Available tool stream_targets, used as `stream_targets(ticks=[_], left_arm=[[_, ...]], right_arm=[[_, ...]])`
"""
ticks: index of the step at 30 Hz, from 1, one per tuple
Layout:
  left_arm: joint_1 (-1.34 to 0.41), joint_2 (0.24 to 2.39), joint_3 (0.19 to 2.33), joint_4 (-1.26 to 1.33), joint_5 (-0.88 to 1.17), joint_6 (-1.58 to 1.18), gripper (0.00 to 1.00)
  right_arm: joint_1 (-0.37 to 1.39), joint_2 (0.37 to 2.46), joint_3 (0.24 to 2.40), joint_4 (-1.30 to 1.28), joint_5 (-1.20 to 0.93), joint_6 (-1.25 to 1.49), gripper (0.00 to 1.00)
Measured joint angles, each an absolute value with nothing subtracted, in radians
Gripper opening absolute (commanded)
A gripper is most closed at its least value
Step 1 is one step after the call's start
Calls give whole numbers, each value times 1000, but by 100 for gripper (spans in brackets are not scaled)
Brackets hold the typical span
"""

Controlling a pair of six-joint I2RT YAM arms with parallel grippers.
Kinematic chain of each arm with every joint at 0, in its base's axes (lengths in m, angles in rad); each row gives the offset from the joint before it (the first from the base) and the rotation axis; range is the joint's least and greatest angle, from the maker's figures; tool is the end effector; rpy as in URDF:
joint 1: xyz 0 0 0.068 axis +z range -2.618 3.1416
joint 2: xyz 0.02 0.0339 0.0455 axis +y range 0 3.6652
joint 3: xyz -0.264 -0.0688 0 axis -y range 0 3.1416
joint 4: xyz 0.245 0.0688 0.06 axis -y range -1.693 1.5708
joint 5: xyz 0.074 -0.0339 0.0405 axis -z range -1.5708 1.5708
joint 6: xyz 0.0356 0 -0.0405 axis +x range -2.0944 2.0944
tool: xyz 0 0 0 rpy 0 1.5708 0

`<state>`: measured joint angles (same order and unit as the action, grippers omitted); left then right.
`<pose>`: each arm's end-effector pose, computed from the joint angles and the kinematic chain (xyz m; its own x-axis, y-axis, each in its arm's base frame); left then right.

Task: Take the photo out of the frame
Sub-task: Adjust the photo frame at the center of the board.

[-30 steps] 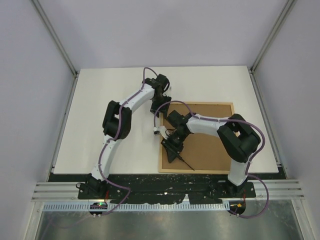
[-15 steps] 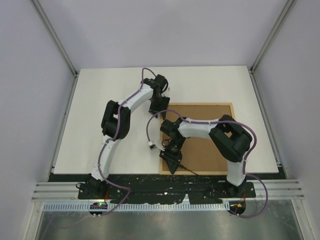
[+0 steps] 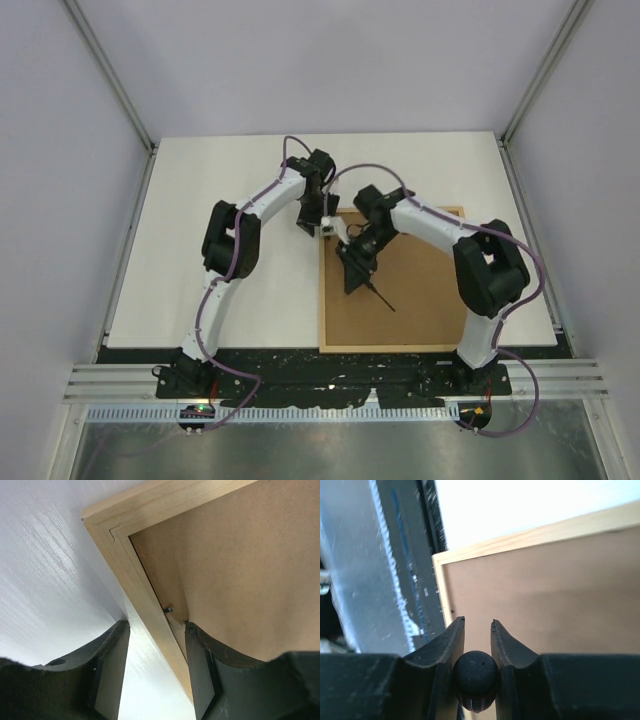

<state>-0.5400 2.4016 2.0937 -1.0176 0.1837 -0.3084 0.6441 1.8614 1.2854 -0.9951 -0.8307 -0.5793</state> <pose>0.4196 -0.2591 0.1687 -0.9578 0.2262 -0.1776 0.2653 0.9331 -0.2426 0.2511 0.2214 0.1853 -0.4476 -0.7978 -0.4040 -0.7765 0.1227 0.6181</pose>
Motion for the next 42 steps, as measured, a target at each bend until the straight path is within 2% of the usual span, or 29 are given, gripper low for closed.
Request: stream_targets(ticks=[4, 7, 15, 25, 35, 42], left_arm=[[-540, 2402, 2094, -1018, 184, -312, 53], [-540, 2402, 2094, -1018, 184, -314, 52], [-543, 2402, 2094, -1018, 181, -320, 52], [-546, 2402, 2094, -1016, 174, -334, 52], [-546, 2402, 2094, -1016, 175, -335, 52], [-550, 2402, 2094, -1015, 172, -336, 51]], right_arm=[[467, 1802, 1351, -1002, -860, -629, 8], [443, 1787, 1329, -1028, -883, -671, 8], [685, 1803, 1201, -1057, -867, -747, 8], [902, 1948, 1203, -1011, -797, -724, 8], [959, 1973, 1243, -1003, -786, -720, 8], [903, 1968, 1291, -1048, -808, -734, 8]])
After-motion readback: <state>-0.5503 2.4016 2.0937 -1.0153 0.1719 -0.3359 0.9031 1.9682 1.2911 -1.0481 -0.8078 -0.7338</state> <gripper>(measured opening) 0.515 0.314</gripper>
